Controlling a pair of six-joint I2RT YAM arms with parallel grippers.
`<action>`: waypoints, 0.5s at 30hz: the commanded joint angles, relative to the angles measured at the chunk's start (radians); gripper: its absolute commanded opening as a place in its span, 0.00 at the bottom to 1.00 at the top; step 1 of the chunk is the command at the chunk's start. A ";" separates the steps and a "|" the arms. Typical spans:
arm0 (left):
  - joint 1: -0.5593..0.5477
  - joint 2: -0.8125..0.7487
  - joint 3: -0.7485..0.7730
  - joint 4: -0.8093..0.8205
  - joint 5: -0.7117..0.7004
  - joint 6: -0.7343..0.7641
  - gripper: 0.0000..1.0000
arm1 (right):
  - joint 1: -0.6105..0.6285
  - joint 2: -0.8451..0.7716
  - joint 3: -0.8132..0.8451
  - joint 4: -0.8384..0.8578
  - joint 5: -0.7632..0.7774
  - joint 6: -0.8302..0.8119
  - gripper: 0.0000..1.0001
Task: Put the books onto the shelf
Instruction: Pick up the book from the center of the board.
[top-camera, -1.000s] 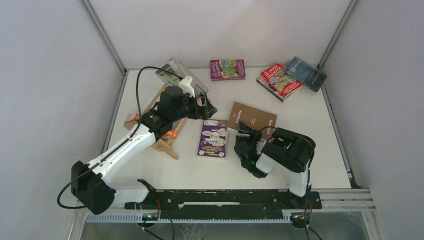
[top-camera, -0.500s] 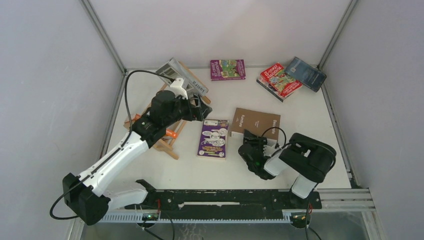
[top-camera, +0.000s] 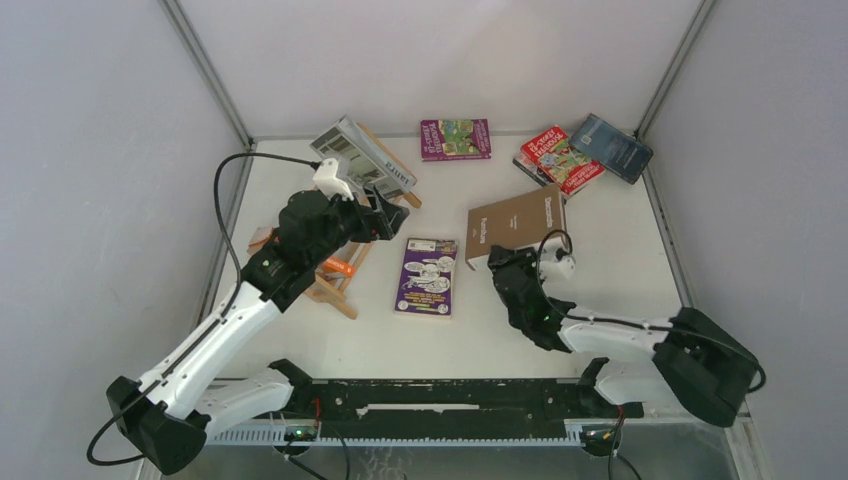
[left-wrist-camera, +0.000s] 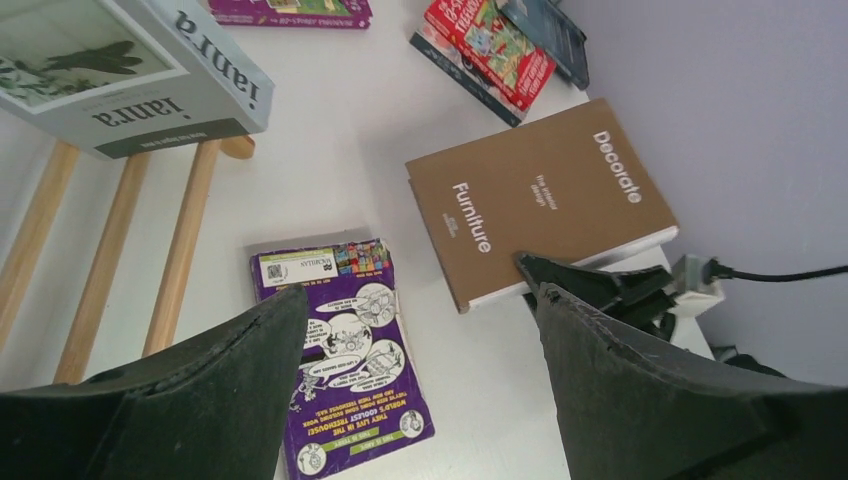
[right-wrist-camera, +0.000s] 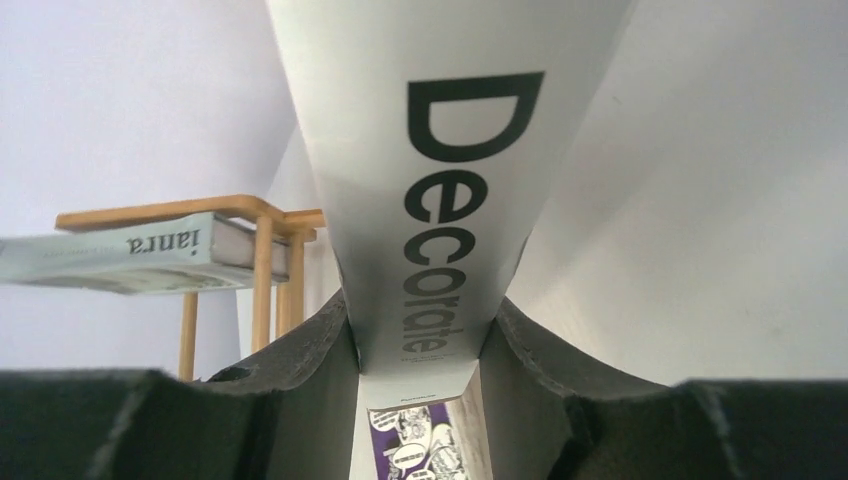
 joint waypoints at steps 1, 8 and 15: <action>0.011 -0.049 0.006 0.009 -0.065 -0.062 0.88 | -0.024 -0.130 0.098 -0.092 -0.020 -0.397 0.06; 0.010 -0.073 0.094 -0.058 -0.153 -0.110 0.88 | -0.024 -0.226 0.267 -0.154 -0.133 -0.827 0.06; 0.010 -0.074 0.224 -0.166 -0.291 -0.152 0.88 | -0.023 -0.172 0.485 -0.199 -0.341 -1.109 0.05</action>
